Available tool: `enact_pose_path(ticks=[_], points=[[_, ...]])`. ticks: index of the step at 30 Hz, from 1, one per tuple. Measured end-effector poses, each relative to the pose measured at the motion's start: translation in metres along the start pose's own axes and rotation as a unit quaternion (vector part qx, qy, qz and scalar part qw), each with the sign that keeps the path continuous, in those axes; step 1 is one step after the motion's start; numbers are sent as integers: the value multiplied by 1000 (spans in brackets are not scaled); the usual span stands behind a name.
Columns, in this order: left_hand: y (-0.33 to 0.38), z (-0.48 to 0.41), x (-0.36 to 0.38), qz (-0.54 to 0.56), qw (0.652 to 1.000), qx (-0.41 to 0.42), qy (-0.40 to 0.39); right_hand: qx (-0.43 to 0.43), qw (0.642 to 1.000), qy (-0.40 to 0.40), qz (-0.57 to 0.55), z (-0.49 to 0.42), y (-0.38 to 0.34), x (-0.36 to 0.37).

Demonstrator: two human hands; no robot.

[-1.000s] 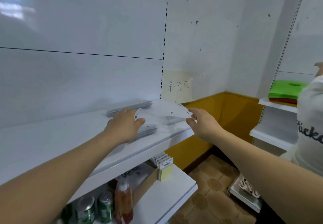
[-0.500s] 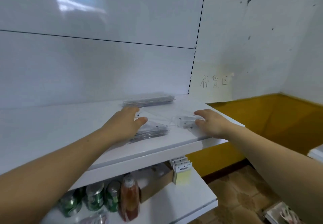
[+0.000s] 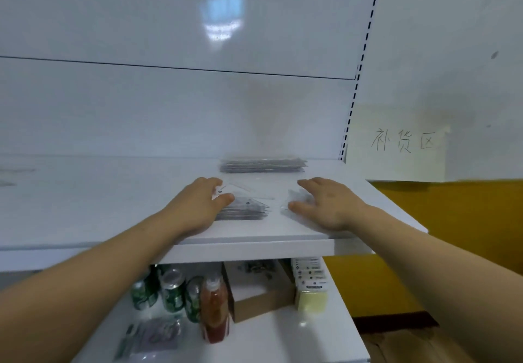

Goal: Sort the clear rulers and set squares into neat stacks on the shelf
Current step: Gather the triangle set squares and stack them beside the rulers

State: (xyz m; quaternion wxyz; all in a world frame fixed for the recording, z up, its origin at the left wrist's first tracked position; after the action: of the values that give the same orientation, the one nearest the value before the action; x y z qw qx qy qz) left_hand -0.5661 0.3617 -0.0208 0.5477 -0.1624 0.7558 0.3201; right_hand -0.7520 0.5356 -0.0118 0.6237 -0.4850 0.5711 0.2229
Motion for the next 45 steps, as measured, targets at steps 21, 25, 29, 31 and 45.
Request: enact_pose_path(ticks=[21,25,29,31,45], points=[[3,21,-3,-61,998,3,-30,-38,999,-18,6,-2,6,17],[6,16,-4,-75,996,1,-40,-36,998,-29,34,-4,8,17],[7,13,-5,-69,995,-1,-78,-45,997,-24,50,-2,4,12],[4,12,-8,-87,992,8,-91,-45,997,-21,59,-2,-2,7],[-182,67,-92,-142,986,-41,-78,-93,992,-64,46,-73,-230,52]])
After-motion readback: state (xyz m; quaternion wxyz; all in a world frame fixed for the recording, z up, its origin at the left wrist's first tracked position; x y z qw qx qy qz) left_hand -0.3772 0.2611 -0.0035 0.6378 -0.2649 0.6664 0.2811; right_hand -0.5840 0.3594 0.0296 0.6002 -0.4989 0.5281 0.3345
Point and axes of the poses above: each hand's wrist, its own z-axis away from the middle knuckle, its own x-axis out of the palm, y = z × x, the point moved 3 cm from there along -z, towards the middle knuckle, and after that the axes turned 15 degrees about -z, right-handed, at the moved point
